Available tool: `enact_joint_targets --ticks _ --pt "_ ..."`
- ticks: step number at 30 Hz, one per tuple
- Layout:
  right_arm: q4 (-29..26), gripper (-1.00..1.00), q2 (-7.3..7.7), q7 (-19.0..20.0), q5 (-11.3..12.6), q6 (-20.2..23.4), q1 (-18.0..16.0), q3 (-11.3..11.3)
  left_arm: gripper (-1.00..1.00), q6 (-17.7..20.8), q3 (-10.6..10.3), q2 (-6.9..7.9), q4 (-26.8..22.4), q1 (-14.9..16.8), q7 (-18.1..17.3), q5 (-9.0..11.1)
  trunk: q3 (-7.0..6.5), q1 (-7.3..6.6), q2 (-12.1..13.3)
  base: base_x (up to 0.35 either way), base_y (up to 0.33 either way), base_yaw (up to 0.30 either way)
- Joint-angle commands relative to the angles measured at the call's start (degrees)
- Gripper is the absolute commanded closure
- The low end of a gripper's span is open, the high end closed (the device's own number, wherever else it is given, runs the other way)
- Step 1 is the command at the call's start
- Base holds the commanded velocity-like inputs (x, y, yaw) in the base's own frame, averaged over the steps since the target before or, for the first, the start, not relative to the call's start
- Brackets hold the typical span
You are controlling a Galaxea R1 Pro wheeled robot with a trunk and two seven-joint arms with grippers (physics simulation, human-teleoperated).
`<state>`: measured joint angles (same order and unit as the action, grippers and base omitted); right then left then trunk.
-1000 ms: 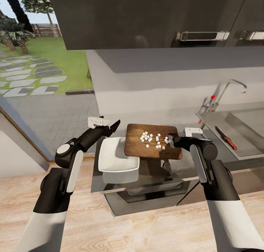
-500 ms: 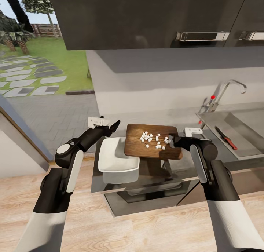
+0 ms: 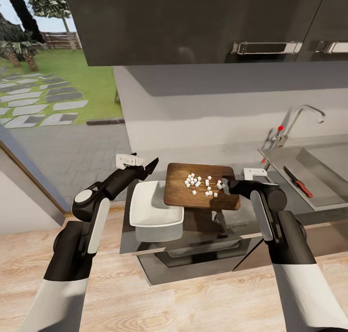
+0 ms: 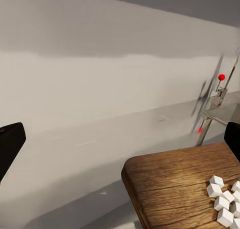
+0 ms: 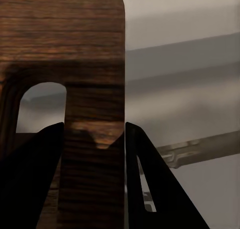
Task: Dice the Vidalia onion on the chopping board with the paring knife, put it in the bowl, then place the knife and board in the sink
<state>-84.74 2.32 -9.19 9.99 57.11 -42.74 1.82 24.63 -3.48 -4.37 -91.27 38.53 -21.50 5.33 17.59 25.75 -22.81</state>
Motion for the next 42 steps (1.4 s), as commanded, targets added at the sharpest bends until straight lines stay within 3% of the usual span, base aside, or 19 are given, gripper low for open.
enact_joint_targets --ticks 1,11,42 --pt "-0.1 1.0 0.06 -0.6 0.6 0.2 -0.1 0.1 -1.0 0.5 0.1 -0.03 0.0 0.1 0.0 0.6 0.11 0.03 -0.1 0.0 0.0 0.0" --pt "0.0 1.0 0.06 -0.6 0.6 0.2 -0.1 0.1 -1.0 0.6 0.1 -0.03 0.0 0.1 0.0 0.6 -0.18 0.03 -0.1 0.0 0.0 0.0" --pt "-0.1 1.0 0.06 -0.6 0.6 0.2 -0.1 0.1 -1.0 0.5 0.1 -0.03 0.0 0.1 0.0 0.6 -2.99 0.03 -0.1 0.0 0.0 0.0"
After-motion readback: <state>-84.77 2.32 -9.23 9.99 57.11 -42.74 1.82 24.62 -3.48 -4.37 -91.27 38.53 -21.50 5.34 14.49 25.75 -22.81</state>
